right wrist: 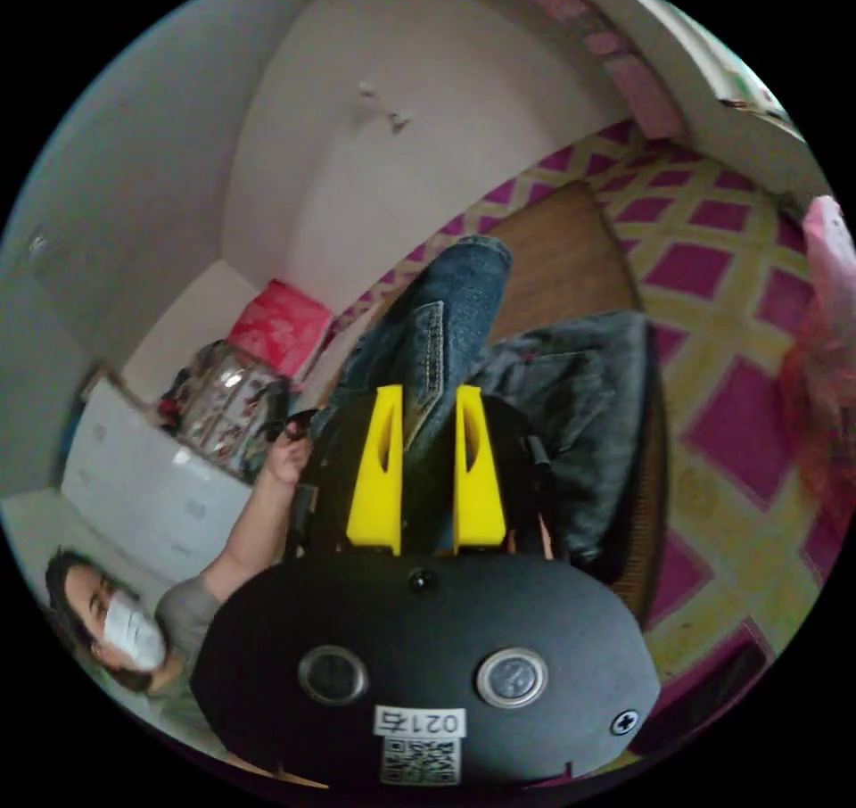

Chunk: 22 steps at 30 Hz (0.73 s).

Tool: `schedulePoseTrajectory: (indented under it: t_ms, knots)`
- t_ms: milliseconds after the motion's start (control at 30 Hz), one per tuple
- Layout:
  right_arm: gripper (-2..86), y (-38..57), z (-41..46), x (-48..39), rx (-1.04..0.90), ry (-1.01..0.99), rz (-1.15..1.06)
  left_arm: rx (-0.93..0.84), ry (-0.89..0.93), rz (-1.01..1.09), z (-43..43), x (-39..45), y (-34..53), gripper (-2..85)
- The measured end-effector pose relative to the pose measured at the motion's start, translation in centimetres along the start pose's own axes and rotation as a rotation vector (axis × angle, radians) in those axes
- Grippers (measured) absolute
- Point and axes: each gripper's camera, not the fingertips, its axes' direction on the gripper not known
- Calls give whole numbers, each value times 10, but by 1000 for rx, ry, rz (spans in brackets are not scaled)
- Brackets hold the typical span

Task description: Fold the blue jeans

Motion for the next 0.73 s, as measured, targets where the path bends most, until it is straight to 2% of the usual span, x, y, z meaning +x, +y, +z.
schedulePoseTrajectory:
  t_ms: [67,100,133,267,467,633,733]
  knots:
    - [136,-8,18,14,-12,183,46,-18,-72,-60,28,-12,1,71]
    - [141,-8,35,24,-80,278,87,-12,-111,-68,39,-17,9,80]
    - [140,-4,44,28,-98,299,99,16,-145,-57,41,-20,22,82]
    - [131,20,49,0,1,229,12,53,-171,53,24,-16,70,75]
    - [128,93,109,-117,-89,134,-301,88,-339,185,-31,23,179,10]
    - [132,181,207,-247,-189,91,-608,167,-432,198,-85,48,289,-9]
    - [130,223,276,-321,-181,62,-800,250,-435,150,-109,46,340,-10]
